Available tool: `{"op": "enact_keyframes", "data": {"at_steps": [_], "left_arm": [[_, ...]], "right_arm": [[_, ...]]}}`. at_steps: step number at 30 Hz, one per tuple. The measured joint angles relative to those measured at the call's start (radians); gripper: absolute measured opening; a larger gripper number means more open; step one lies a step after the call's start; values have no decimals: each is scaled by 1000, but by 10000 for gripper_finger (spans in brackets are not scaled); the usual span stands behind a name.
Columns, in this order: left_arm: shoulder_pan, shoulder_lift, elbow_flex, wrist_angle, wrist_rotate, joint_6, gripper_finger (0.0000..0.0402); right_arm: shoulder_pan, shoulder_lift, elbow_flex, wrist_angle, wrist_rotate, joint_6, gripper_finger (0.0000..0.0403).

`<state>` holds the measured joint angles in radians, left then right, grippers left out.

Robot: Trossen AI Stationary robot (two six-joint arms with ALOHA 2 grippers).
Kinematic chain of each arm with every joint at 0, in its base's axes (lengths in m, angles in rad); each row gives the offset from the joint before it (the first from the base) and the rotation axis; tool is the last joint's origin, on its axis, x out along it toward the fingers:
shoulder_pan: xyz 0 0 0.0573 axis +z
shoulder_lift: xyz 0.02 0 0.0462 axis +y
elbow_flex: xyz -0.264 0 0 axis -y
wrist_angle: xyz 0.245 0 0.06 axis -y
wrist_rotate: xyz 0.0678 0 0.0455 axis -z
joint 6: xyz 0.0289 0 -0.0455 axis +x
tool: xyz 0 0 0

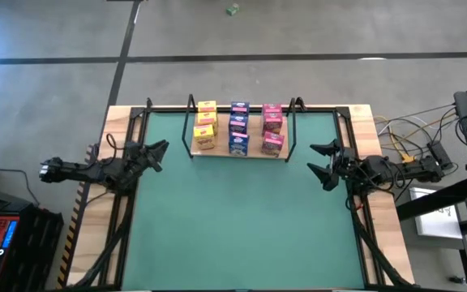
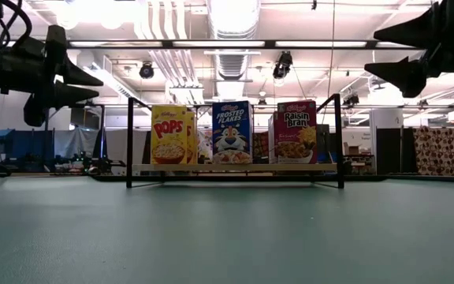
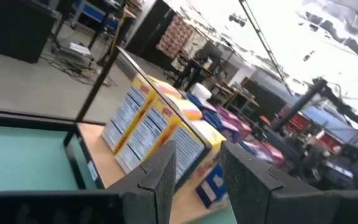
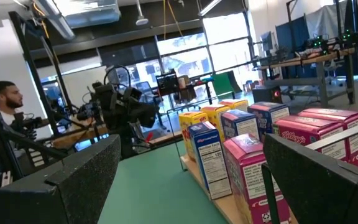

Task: Stack cereal on shelf
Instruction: Return to Home Position

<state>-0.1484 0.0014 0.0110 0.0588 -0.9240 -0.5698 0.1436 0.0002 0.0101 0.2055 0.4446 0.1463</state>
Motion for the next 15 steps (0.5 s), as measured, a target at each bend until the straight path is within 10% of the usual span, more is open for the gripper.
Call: {"op": "enact_keyframes", "data": {"at_steps": [15], "left_arm": [[80,-2,-1,1,-1,-4,109]], "right_arm": [[-15,0,0,0,0,0,384]]}}
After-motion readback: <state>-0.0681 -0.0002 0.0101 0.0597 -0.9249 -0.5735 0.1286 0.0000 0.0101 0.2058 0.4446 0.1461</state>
